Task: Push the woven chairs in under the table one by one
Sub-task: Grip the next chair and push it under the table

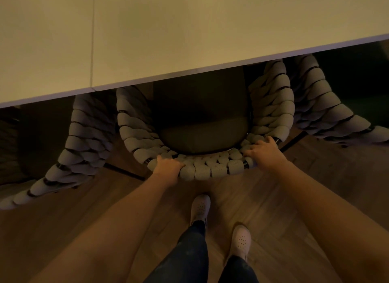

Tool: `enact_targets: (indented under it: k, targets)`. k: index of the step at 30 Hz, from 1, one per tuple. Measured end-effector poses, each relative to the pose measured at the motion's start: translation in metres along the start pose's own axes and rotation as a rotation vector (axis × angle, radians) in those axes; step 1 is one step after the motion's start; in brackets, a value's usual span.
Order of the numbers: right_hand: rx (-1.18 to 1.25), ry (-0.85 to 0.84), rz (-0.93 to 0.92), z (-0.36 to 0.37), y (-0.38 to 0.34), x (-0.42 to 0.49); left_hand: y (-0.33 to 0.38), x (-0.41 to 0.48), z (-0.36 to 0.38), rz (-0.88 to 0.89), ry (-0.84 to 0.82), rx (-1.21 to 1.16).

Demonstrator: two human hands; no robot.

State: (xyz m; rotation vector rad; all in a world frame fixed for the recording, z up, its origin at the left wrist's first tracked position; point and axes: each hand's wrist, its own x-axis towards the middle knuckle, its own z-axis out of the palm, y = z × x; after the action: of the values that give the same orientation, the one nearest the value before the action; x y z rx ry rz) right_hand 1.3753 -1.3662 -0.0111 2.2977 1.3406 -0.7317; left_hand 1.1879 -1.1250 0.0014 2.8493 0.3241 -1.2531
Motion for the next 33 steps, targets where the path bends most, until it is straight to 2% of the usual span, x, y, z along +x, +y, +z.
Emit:
enact_targets:
  k: [10, 18, 25, 27, 30, 33]
  targets:
    - [-0.019, 0.008, -0.019, 0.002, 0.005, -0.001, 0.006, -0.002, 0.001, -0.030, 0.021, -0.016]
    - [-0.016, -0.064, 0.044, -0.001, 0.003, 0.001, 0.007, -0.001, -0.002, 0.014, 0.006, -0.032]
    - [0.027, -0.031, 0.028, -0.006, 0.004, -0.007, 0.003, 0.004, -0.014, 0.074, -0.166, -0.033]
    - [0.088, 0.003, 0.020, 0.000, 0.005, -0.016, 0.010, 0.004, -0.022, 0.098, -0.214, -0.152]
    - [0.257, 0.158, 0.022, 0.014, 0.020, -0.041, 0.043, 0.008, -0.050, 0.171, -0.096, -0.336]
    - [0.371, 0.290, 0.134, 0.030, 0.059, -0.078, 0.102, 0.021, -0.088, 0.259, 0.107, -0.279]
